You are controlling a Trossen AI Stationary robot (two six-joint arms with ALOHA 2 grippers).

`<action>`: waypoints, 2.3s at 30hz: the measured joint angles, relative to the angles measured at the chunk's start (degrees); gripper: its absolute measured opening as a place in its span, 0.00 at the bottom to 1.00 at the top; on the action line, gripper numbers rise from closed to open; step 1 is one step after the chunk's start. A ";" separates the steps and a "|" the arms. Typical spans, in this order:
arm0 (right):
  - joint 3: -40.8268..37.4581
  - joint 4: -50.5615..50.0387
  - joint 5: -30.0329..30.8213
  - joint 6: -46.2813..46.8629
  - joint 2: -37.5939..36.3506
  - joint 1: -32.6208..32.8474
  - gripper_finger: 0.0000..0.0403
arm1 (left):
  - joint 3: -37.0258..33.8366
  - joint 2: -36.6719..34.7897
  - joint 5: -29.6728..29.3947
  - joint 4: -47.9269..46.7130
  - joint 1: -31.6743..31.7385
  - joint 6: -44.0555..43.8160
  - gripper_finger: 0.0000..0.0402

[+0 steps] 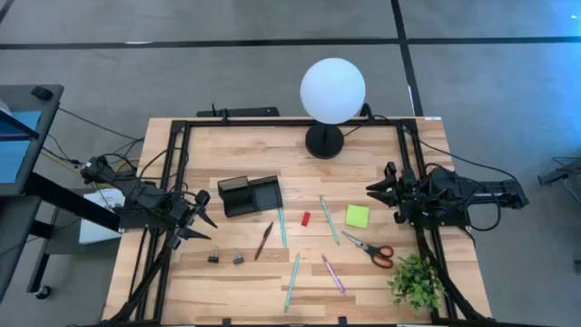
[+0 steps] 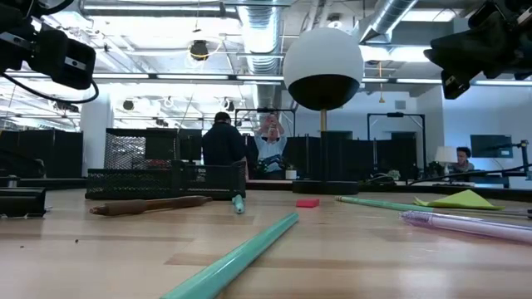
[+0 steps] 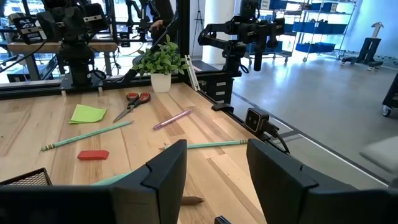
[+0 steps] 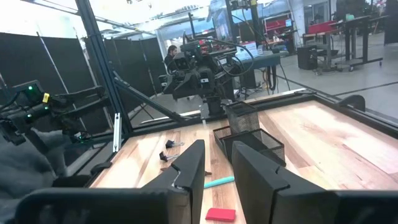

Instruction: Pick and place office supplies into organizer

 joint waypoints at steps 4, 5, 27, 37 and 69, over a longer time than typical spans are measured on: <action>-0.01 0.00 -0.02 -0.01 0.01 0.00 0.19 | 0.00 -0.01 0.00 -0.01 0.00 0.00 0.41; -0.01 0.00 0.00 0.01 -0.02 0.00 0.19 | 0.00 0.01 0.00 0.00 -0.02 0.00 0.41; 0.01 0.00 -0.01 0.01 -0.01 0.01 0.19 | 0.00 0.00 -0.99 0.20 0.00 -0.32 0.41; 0.01 0.00 -0.01 0.01 0.00 0.01 0.19 | -0.24 -0.01 -1.53 6.21 -0.02 -3.54 0.41; -0.01 18.65 0.08 -3.54 0.01 -0.03 0.19 | 12.72 15.38 -12.92 -1.99 -0.17 -8.70 0.41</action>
